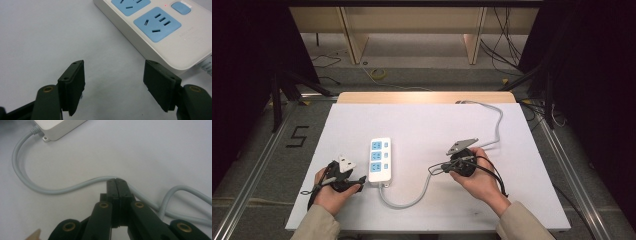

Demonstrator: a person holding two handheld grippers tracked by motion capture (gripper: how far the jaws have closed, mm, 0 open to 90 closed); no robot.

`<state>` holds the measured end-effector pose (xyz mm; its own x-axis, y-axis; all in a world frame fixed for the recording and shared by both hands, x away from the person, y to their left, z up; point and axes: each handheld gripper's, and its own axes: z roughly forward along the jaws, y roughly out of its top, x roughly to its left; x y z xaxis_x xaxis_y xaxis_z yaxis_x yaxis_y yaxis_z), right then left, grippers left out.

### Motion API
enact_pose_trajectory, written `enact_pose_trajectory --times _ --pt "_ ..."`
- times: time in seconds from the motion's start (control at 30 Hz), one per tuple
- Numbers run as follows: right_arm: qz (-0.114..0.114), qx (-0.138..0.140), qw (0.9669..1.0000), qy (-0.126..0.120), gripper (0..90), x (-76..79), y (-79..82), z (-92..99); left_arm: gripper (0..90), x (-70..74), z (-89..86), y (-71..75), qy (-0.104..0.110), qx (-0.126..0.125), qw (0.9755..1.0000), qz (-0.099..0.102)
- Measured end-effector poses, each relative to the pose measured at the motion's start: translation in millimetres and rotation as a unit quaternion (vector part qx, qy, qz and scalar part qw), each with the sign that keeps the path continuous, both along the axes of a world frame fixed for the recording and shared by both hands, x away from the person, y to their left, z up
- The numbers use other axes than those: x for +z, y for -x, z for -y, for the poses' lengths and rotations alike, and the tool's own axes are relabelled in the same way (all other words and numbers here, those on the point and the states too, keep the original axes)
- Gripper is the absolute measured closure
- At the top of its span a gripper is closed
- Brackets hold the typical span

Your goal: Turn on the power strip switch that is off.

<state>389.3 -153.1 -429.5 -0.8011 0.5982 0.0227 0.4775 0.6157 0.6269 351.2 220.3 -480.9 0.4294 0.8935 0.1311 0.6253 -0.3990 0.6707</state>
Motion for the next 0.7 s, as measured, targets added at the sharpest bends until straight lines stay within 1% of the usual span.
enact_pose_trajectory --times 0.37,0.4,0.43,0.67,0.7 --pt "-0.002 0.007 1.0000 0.000 90.0 0.3 -4.4 -9.9 33.6 0.2 -0.2 0.0 -0.001 -0.001 1.0000 -0.001" --pt "-0.004 0.005 1.0000 -0.001 90.0 0.5 -4.4 -11.2 33.6 0.1 -0.2 0.0 -0.001 0.000 1.0000 0.000" --pt "-0.001 0.009 1.0000 -0.001 90.0 0.2 -5.2 -11.3 33.5 0.0 -0.2 0.0 0.000 0.000 1.0000 0.000" --pt "-0.003 0.008 1.0000 -0.002 90.0 1.2 -6.6 -15.6 33.6 0.4 -0.2 0.0 -0.001 0.000 1.0000 -0.001" --pt "0.000 0.012 0.9999 -0.002 90.0 1.4 -7.3 -15.9 33.6 0.4 -0.2 0.0 -0.001 0.000 1.0000 0.000"
